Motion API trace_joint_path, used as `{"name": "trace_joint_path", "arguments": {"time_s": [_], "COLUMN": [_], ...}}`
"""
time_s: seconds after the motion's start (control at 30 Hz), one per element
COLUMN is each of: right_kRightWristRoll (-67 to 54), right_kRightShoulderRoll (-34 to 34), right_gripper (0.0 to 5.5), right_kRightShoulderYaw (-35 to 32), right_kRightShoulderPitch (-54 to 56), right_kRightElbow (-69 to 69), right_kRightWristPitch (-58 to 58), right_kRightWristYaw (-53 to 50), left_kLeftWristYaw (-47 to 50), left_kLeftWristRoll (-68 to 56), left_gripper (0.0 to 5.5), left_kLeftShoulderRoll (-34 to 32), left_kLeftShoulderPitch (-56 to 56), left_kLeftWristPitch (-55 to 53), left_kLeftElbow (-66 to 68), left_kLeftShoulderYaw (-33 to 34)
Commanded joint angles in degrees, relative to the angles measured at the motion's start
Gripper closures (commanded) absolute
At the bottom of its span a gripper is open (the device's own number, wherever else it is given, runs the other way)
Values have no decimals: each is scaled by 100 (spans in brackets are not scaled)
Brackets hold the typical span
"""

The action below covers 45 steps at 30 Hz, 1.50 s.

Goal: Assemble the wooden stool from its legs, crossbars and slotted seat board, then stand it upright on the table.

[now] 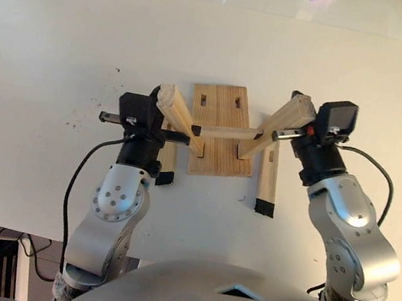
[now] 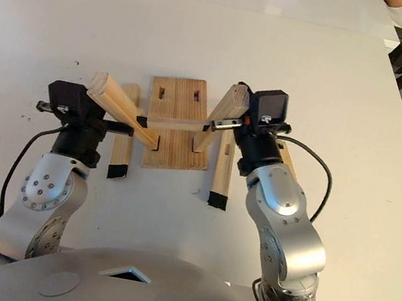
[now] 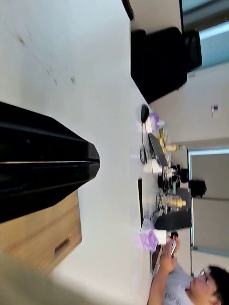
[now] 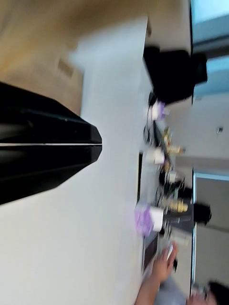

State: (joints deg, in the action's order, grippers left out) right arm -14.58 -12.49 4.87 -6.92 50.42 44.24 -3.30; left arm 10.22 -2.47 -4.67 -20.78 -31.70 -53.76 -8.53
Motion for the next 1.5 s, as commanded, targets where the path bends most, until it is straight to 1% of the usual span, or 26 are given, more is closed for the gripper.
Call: {"name": "trace_joint_path", "arguments": {"time_s": [0.03,0.13,0.2,0.23,0.27,0.33,0.37,0.4,0.43,0.57,0.67,0.7,0.77,0.83,0.9,1.0,1.03,1.1,1.2,1.27,1.37,1.43,1.5], "right_kRightWristRoll": [182,330,338,255,169,-100,-231,-291,-333,-354,-354,-345,-286,-295,-496,-998,-1375,-2648,-4599,-5320,-5564,-5326,-5095], "right_kRightShoulderRoll": [-130,20,156,251,275,134,-7,-141,-204,-393,-434,-357,-116,48,53,-202,-259,-193,-398,-715,-1084,-1360,-1499], "right_gripper": [548,548,548,548,548,548,548,548,548,548,548,548,548,548,548,548,548,548,548,548,548,548,548], "right_kRightShoulderYaw": [-490,-618,-495,-303,-49,673,1041,1262,1339,1315,1289,1154,547,-334,-1103,-1877,-2071,-2342,-2427,-2439,-2425,-2190,-1897], "right_kRightShoulderPitch": [-562,-648,-550,-467,-380,-268,-243,-210,-191,-145,-143,-161,-182,-114,124,943,1401,2357,3367,3647,3670,3458,3299], "right_kRightElbow": [455,634,731,748,770,864,913,941,950,887,783,705,504,222,-117,-820,-1032,-1139,-958,-924,-1110,-1190,-1249], "right_kRightWristPitch": [45,105,192,244,272,369,385,358,370,389,390,369,260,96,-3,-128,-35,367,590,641,713,756,697], "right_kRightWristYaw": [-22,-201,-291,-258,-144,299,547,728,833,931,898,809,535,354,403,839,1028,1223,1381,1533,1709,1923,2046], "left_kLeftWristYaw": [-250,-342,-315,-372,-547,-1095,-1219,-1321,-1434,-1306,-1166,-1045,-752,-613,-684,-794,-741,-632,-557,-624,-798,-785,-687], "left_kLeftWristRoll": [-70,-43,46,105,65,-202,-336,-438,-551,-601,-483,-498,-500,-757,-1235,-2241,-2810,-3924,-5409,-6119,-6845,-7127,-7161], "left_gripper": [550,550,550,550,550,550,550,550,550,550,550,550,550,550,550,550,550,550,550,550,550,550,550], "left_kLeftShoulderRoll": [-152,-178,-159,-213,-304,-526,-537,-558,-601,-484,-394,-237,76,230,206,115,82,-202,-829,-1249,-1734,-1943,-2080], "left_kLeftShoulderPitch": [-648,-830,-734,-664,-609,-458,-398,-373,-340,-419,-374,-353,-184,144,500,1288,1736,2769,4042,4336,4443,4405,4278], "left_kLeftWristPitch": [-9,-10,-38,-129,-223,-252,-389,-450,-551,-621,-580,-530,-429,-401,-454,-664,-694,-805,-1022,-1092,-1163,-1205,-1206], "left_kLeftElbow": [-485,-599,-616,-604,-593,-605,-613,-615,-599,-528,-474,-437,-359,-215,-55,218,314,462,460,421,499,609,732], "left_kLeftShoulderYaw": [615,825,759,543,140,-1141,-1490,-1601,-1657,-1706,-1427,-1180,-429,635,1556,2495,2823,3270,3294,3261,3185,3067,2895]}}
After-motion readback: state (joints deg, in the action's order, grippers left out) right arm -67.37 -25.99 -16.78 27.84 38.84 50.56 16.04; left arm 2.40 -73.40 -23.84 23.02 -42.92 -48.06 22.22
